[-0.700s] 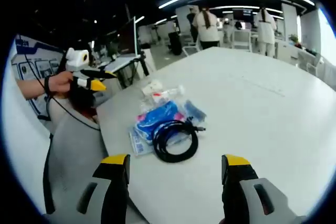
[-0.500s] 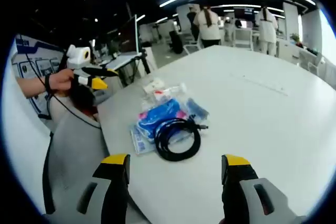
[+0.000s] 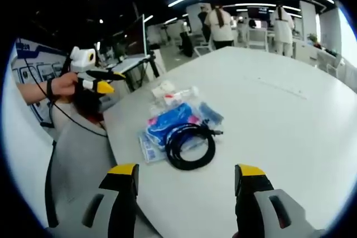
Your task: Arrange the tabletop items into an orderly group along one side of the table until the central work area is clear of visible clutter.
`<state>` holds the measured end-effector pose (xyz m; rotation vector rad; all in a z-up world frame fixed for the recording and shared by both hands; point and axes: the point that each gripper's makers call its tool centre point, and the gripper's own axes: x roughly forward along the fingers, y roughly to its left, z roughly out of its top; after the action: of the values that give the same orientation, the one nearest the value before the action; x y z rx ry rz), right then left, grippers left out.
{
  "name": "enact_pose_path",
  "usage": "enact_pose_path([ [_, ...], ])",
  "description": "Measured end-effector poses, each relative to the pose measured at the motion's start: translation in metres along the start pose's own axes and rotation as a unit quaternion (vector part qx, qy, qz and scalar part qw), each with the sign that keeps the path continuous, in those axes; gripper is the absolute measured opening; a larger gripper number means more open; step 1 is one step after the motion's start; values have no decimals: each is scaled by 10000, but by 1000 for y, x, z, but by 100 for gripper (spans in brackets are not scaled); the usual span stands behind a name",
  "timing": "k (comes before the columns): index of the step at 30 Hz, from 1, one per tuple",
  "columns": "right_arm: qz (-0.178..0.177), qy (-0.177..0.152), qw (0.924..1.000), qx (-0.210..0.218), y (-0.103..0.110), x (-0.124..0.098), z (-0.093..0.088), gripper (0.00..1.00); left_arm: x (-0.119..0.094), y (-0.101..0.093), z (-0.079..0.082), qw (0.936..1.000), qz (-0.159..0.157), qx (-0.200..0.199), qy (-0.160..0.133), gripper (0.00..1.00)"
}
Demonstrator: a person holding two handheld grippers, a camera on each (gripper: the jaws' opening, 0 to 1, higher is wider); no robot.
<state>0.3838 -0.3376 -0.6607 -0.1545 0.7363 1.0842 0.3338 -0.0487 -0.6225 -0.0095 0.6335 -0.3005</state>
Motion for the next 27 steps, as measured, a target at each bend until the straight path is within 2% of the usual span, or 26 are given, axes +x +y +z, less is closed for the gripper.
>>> enact_pose_path([
  [12, -59, -10, 9999, 121, -1, 0, -4, 70, 6, -8, -1, 9999, -73, -80, 14, 68],
  [18, -107, -25, 9998, 177, -3, -2, -5, 70, 6, -7, 1, 9996, -16, -274, -20, 66],
  [27, -69, -89, 9998, 137, -2, 0, 0, 70, 3, -2, -4, 9986, 97, -514, -5, 65],
])
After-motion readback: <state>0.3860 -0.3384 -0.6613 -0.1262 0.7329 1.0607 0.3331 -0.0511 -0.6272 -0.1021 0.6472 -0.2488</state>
